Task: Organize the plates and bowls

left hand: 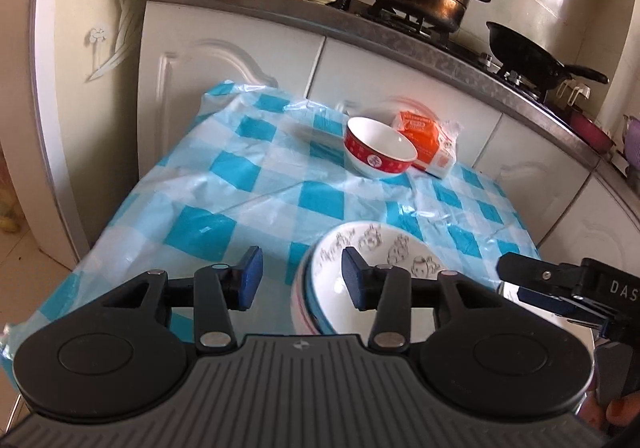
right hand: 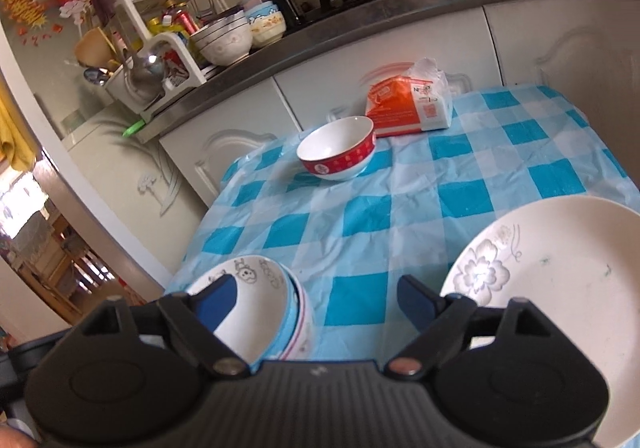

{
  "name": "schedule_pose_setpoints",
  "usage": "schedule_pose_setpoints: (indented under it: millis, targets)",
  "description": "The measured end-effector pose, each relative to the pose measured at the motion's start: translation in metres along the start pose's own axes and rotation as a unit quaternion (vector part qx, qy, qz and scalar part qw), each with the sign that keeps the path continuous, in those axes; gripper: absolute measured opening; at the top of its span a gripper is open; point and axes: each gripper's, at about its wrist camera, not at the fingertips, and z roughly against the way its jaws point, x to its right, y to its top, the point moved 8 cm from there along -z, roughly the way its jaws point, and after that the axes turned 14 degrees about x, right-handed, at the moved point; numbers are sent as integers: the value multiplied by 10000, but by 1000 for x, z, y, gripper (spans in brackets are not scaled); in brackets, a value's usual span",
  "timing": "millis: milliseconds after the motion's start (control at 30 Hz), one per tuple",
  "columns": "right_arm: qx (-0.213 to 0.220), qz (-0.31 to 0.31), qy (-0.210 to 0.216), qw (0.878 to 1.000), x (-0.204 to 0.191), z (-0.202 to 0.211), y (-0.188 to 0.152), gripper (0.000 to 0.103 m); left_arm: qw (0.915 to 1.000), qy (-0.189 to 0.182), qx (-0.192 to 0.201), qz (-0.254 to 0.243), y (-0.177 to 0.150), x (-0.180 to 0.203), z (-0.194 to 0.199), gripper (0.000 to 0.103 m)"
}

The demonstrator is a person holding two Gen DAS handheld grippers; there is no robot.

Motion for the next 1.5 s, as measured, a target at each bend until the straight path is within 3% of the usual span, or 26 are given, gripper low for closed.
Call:
schedule_pose_setpoints:
  millis: [367, 567, 700, 1200, 1400, 1500]
  targets:
    - [101, -334, 162, 9993, 4, -21, 32, 93, 9987, 55, 326, -395, 45, 1, -32, 69]
    - [-5, -563, 153, 9983, 16, -51, 48, 94, 9958, 148, 409, -807, 61, 14, -67, 97]
    - [-76, -546, 65, 9985, 24, -72, 55, 94, 9939, 212, 394, -1011, 67, 21, -93, 99]
    - [-328, -515, 104, 9981, 46, -159, 78, 88, 9949, 120, 22, -1004, 81, 43, -203, 99]
    - [-530, -1030, 136, 9932, 62, -196, 80, 76, 9936, -10, -292, -1093, 71, 51, -242, 93]
    - [-576, -1244, 207, 9903, 69, -209, 82, 69, 9932, -1, -563, -1015, 63, 50, -260, 76]
